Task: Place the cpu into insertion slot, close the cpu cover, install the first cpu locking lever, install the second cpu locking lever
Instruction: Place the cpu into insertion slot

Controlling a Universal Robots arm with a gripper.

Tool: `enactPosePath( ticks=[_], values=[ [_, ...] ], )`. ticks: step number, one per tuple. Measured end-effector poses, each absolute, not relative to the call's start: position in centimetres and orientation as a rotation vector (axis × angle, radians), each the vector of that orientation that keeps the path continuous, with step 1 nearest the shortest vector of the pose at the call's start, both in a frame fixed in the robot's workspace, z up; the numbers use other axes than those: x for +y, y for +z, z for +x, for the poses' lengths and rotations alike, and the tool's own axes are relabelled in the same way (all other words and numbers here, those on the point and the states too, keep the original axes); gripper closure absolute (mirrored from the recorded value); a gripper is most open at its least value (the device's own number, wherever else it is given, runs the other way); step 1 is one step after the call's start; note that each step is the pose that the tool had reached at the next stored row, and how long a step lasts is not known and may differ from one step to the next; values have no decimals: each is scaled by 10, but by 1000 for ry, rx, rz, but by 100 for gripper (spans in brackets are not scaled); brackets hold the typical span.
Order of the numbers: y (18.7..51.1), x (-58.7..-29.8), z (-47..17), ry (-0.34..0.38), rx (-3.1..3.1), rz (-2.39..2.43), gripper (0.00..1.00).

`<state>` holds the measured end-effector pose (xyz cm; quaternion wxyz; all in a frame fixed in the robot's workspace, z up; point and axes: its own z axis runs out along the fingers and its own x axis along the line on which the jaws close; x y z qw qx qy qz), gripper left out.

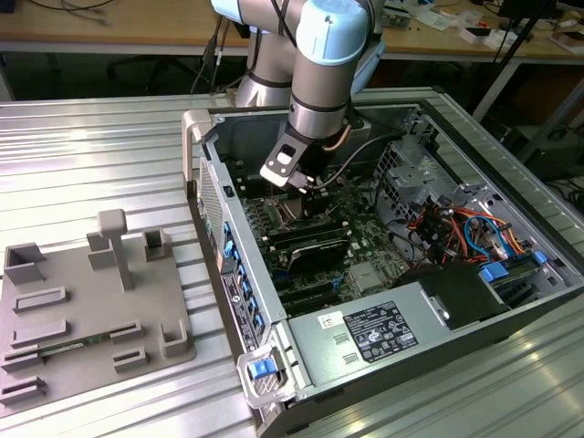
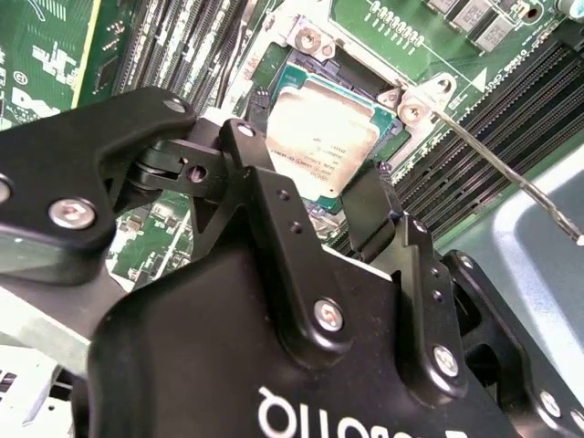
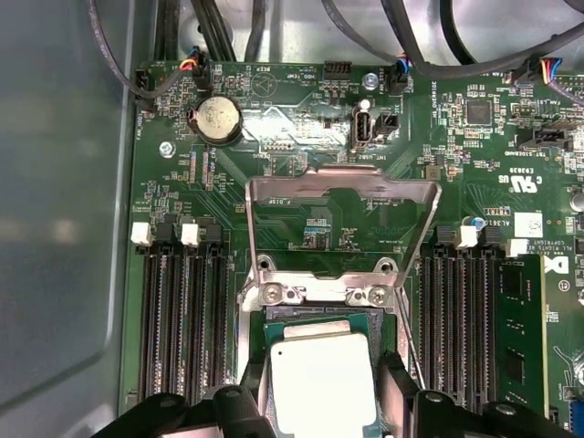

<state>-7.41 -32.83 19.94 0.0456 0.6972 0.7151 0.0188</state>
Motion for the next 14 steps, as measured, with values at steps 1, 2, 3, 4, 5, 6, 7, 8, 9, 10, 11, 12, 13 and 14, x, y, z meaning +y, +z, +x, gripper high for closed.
enactPosePath(
  ticks=[1,2,3,4,5,6,7,8,9,10,11,12,13,14],
  values=[
    [199,-328,-74,57,2185,2128,42],
    [200,-328,-74,57,2185,2128,42],
    [200,-328,-74,57,2185,2128,43],
    [200,-328,-74,57,2185,2128,45],
    [200,-328,-74,57,2185,2128,45],
    [200,-328,-73,58,2183,2130,45],
    [201,-328,-73,57,2180,2133,45],
    [201,-328,-73,57,2176,2137,45],
    [202,-328,-73,56,2170,2143,45],
    [203,-328,-73,56,2169,2144,45],
    [203,-328,-73,56,2169,2144,45],
    [203,-328,-73,57,2169,2144,45],
    [203,-328,-73,56,2164,2149,45],
    [203,-328,-73,55,2153,2160,45]
  ],
)
